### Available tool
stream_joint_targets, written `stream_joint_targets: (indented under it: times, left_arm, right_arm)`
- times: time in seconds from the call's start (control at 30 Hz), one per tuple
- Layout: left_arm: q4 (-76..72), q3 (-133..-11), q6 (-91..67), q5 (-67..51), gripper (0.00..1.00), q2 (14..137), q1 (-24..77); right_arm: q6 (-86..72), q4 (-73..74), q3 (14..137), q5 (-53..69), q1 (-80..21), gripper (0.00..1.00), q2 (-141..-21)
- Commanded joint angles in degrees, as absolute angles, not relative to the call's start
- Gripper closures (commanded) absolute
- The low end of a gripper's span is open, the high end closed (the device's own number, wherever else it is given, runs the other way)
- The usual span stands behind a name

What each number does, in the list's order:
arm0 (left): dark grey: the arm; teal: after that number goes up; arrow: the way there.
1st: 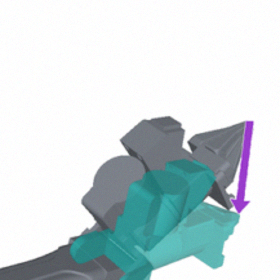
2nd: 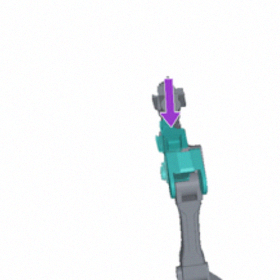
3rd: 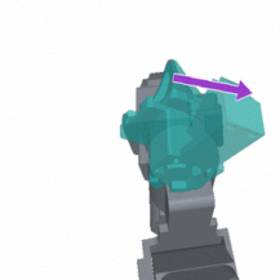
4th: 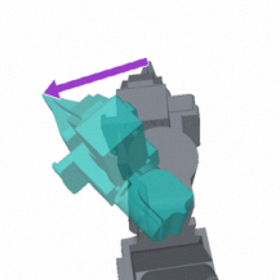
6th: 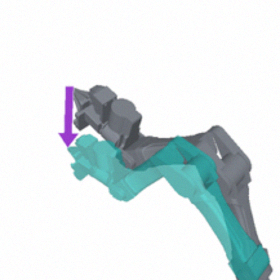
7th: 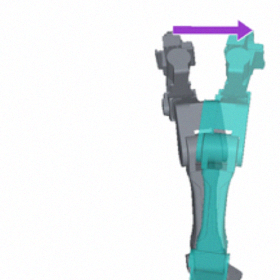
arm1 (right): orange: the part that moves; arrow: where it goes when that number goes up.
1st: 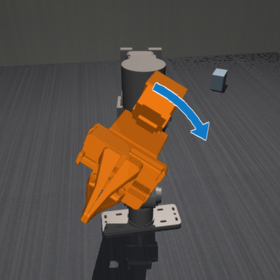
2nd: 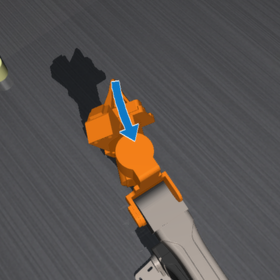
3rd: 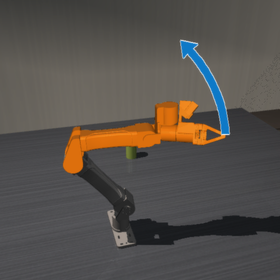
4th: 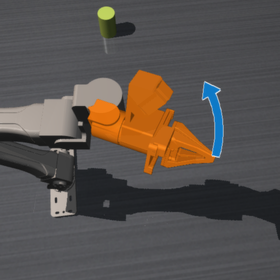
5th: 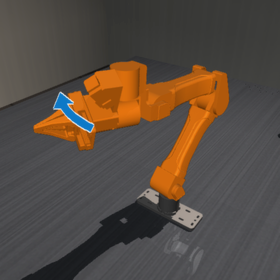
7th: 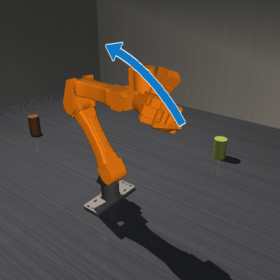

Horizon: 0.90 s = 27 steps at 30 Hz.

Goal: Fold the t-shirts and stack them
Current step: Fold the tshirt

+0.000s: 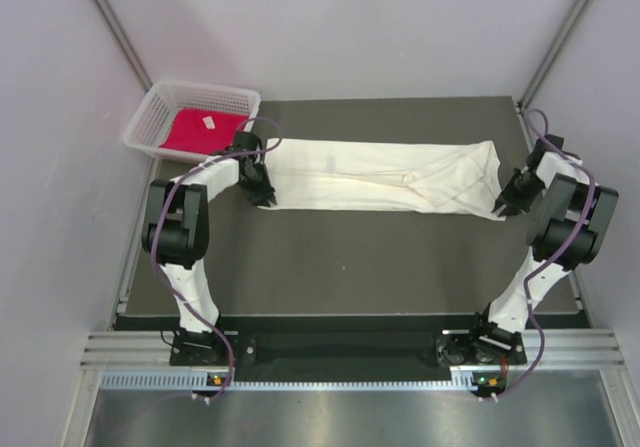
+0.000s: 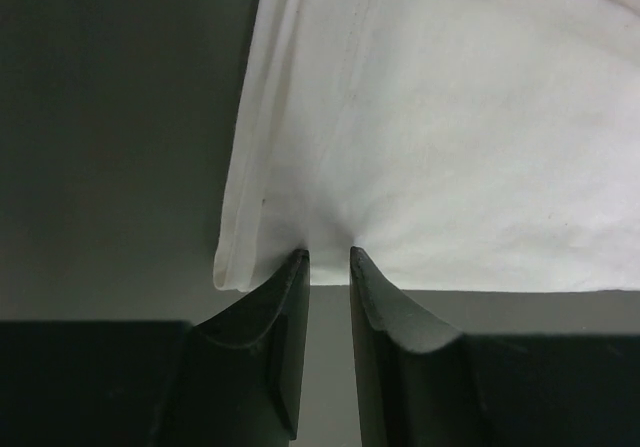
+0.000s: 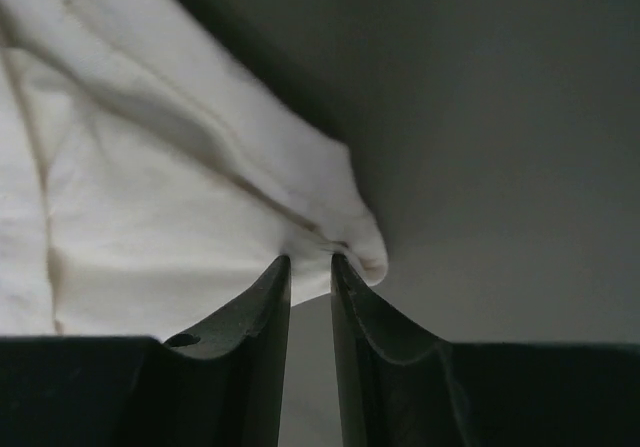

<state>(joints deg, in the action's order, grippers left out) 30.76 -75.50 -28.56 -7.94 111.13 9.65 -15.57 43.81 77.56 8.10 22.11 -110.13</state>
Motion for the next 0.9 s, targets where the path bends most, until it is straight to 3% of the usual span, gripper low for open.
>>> stream_joint_targets:
  times: [0.0,0.27,0.4,0.53,0.67,0.87]
  left_arm:
    - [34.19,-73.13,-26.11,-4.92,0.71,110.21,9.14]
    - [34.54,-70.67,-24.43,-2.9,0.72,106.44,8.79]
    - [35.07,-70.05,-24.26,-4.03,0.71,102.58,8.88]
    - [33.75,-68.21,-24.17,-7.46,0.71,97.39,9.05]
    - [33.05,-67.06,-25.4,-9.05,0.61,92.82,9.05]
    - [31.73,-65.92,-27.24,-12.13,0.57,89.56,9.05]
  right_arm:
    - [-13.28,42.27,78.83,2.03,24.52,0.76,-111.44]
    - [-12.92,44.91,80.5,-3.16,23.38,0.75,-107.41]
    - [-13.71,45.96,82.17,-2.91,20.14,0.69,-101.88]
    - [-17.04,45.53,82.71,6.92,18.46,0.58,-99.32]
    - [-27.55,34.48,73.15,25.11,16.71,0.44,-96.25]
    - [-37.07,18.38,61.62,30.5,10.82,0.38,-94.22]
